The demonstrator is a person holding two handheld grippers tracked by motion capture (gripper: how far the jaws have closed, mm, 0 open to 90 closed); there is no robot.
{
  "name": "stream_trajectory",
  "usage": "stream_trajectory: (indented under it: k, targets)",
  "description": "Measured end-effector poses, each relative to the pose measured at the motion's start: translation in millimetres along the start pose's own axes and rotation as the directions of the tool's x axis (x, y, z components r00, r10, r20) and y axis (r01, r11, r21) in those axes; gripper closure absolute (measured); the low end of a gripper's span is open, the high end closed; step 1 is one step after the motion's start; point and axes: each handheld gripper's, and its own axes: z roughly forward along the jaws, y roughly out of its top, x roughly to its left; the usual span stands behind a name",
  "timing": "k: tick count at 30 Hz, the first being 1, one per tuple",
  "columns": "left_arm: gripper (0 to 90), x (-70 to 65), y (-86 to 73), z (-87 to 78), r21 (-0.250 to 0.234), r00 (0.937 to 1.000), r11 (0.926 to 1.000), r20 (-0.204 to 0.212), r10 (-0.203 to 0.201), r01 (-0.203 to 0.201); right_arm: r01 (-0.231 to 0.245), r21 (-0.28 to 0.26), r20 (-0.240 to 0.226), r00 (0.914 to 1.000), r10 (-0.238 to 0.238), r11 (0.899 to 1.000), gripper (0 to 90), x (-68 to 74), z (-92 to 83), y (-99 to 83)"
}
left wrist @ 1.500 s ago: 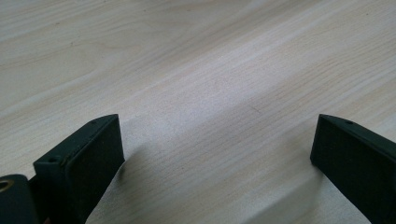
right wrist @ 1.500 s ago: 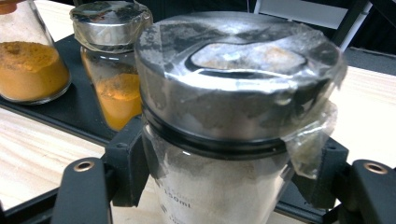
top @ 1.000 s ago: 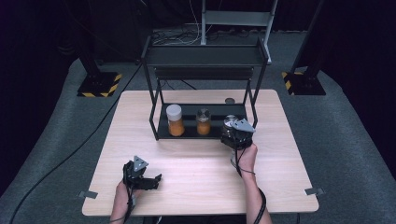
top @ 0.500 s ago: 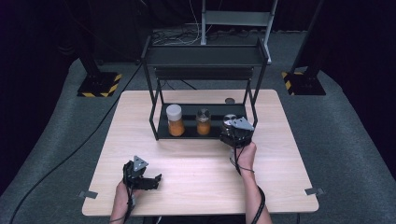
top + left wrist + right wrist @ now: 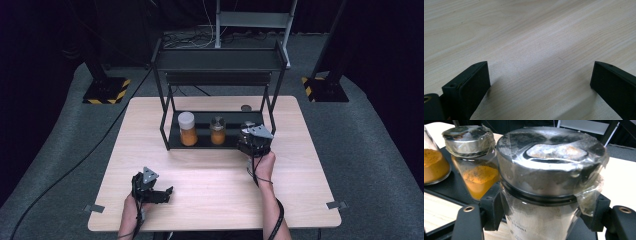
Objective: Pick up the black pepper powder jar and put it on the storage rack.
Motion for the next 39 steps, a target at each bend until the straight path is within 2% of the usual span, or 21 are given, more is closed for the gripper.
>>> stream_trajectory:
  k: [39]
  targets:
    - [2.3, -0.2, 0.0, 0.0, -0.001, 1.0000, 1.0000, -0.002, 0.001, -0.001, 0.000, 0.018, 0.014, 0.9999, 0.000, 1.000, 30.2, -3.3, 15.4, 4.9]
